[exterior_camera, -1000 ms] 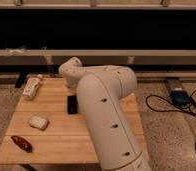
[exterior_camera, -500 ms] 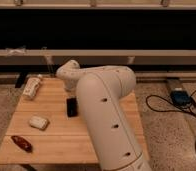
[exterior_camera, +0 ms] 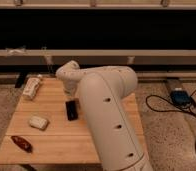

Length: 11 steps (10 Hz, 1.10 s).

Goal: Push the eraser across the table

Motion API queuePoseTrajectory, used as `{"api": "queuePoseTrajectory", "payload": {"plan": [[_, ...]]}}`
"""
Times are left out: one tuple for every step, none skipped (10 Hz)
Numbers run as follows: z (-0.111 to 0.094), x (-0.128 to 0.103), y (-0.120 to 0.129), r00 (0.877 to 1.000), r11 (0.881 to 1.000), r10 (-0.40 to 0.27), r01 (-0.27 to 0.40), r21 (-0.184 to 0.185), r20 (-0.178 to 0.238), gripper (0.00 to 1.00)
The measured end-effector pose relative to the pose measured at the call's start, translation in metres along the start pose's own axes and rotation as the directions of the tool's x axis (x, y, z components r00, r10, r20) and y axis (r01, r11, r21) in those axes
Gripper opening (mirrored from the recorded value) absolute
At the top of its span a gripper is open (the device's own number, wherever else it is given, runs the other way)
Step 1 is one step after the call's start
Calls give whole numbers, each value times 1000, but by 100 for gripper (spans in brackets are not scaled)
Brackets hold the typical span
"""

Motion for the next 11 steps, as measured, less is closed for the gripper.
{"api": "queuePoseTrajectory", "payload": {"plan": [[0, 2, 5, 1000, 1000, -3, 3, -12, -1, 0], [0, 4, 12, 1000, 1000, -9, 9, -24, -4, 0], [-1, 6, 21, 1000, 999, -14, 14, -35, -8, 0], [-2, 9, 28, 1000, 999, -14, 14, -43, -10, 0], [-3, 15, 36, 1000, 999, -14, 14, -50, -12, 0], [-4, 21, 47, 1000, 998, -14, 13, -60, -13, 0], [-5, 24, 53, 1000, 998, -17, 17, -63, -13, 0], [-6, 28, 61, 1000, 997, -20, 19, -69, -12, 0], [-7, 32, 69, 1000, 997, -22, 21, -76, -12, 0], [-7, 34, 74, 1000, 996, -24, 23, -82, -11, 0], [-7, 35, 80, 1000, 996, -28, 27, -87, -9, 0]]}}
